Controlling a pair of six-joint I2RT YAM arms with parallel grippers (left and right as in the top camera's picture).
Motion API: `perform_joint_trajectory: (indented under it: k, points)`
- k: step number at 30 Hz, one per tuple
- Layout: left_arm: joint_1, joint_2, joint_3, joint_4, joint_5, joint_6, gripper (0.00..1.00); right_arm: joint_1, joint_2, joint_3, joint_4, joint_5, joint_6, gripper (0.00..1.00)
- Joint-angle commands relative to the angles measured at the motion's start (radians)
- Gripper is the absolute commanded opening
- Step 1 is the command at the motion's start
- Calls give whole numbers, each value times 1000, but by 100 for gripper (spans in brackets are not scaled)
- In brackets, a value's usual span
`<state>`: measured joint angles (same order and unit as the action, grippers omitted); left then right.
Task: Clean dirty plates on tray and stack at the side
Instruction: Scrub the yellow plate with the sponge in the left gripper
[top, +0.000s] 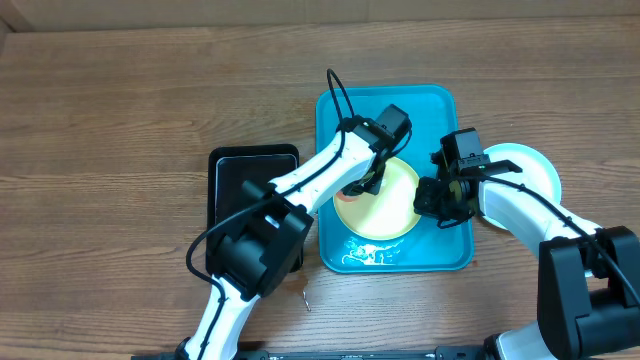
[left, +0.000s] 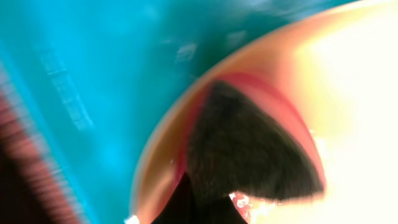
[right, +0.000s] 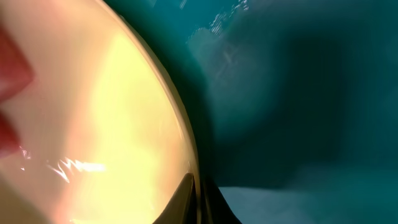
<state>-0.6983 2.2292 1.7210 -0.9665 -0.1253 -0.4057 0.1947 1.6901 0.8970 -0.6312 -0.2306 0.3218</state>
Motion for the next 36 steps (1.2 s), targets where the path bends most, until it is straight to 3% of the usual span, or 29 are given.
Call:
perform_joint_trajectory:
  k: [1,5,12,16,22,27,30,36]
  points:
    - [3,-2,-3,57,396,98,4,-4,6,-3,-2,13,-7,4]
    - [-6,10,-4,84,586,99,4,-4,6,-3,-2,13,-7,4]
    - [-9,11,-4,-3,578,92,4,-4,6,-3,-2,13,-7,4]
    - [-4,11,-4,-88,439,73,4,-4,6,-3,-1,13,-7,4]
    - [2,11,-3,-187,142,-58,4,-4,6,-3,0,13,-7,4]
    - [5,-19,-3,-204,118,-74,4,-4,6,-3,0,13,-7,4]
    - [11,-89,-3,-221,102,-74,4,-4,6,-3,-1,13,-7,4]
    - [101,-376,-3,-327,-145,-126,4,-4,6,-3,-3,13,-7,4]
